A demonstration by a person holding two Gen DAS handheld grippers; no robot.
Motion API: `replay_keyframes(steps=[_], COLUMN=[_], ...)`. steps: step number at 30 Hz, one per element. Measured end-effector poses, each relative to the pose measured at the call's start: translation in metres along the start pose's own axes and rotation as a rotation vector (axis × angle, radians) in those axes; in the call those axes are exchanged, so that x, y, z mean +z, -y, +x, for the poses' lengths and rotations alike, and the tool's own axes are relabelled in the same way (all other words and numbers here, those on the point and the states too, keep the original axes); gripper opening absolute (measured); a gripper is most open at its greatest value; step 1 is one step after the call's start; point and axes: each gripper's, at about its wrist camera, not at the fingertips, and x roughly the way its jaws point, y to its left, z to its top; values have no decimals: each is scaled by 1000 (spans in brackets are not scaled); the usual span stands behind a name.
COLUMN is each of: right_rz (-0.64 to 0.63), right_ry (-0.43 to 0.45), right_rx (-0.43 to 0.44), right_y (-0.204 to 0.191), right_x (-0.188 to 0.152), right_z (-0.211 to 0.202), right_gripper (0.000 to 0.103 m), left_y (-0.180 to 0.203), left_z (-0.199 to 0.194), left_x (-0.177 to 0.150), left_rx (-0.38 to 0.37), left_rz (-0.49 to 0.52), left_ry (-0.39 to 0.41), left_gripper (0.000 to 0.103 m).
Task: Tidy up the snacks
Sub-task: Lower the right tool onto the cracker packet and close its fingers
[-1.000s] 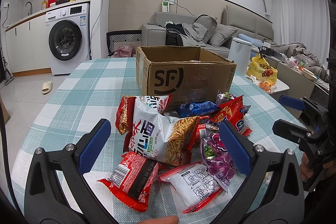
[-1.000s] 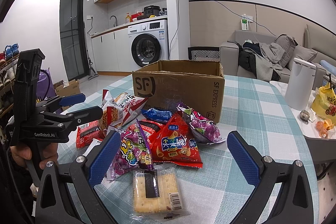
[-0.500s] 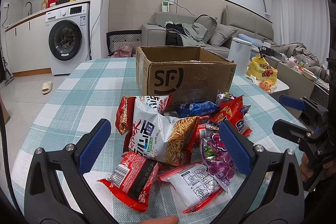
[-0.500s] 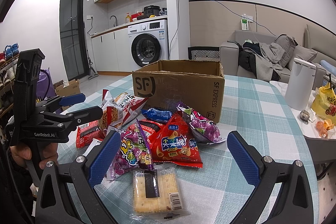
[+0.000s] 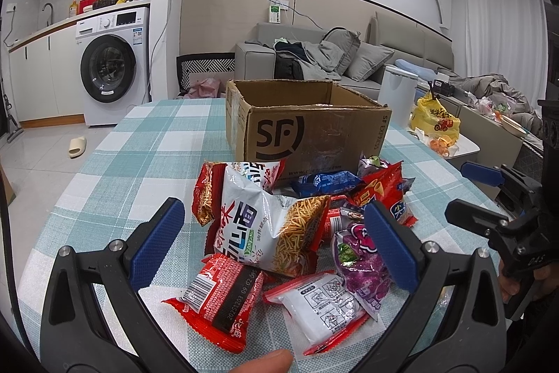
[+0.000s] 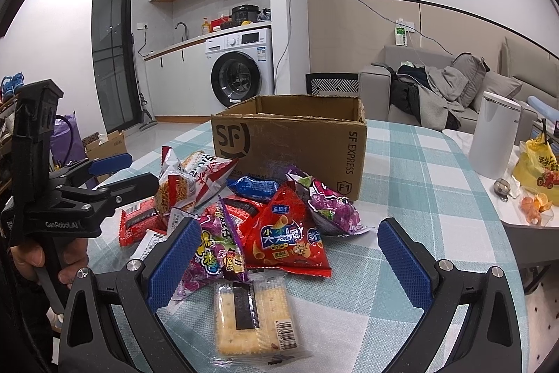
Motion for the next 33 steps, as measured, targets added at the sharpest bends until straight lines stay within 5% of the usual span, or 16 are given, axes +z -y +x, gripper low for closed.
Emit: replay_keyframes(steps=[8, 33], right_rz=[-21, -44], right_ry=[-86, -397], right_rx=[-50, 51], right_y=[-1, -9], right_x=[1, -23], right_z=[12, 47], right_gripper=[103, 103], left_y=[-5, -18], left_z=[2, 50], left_x=[3, -5], left_rx=[-14, 21], left_rz=[-10, 9], left_ry=[-41, -269], left_gripper=[103, 103])
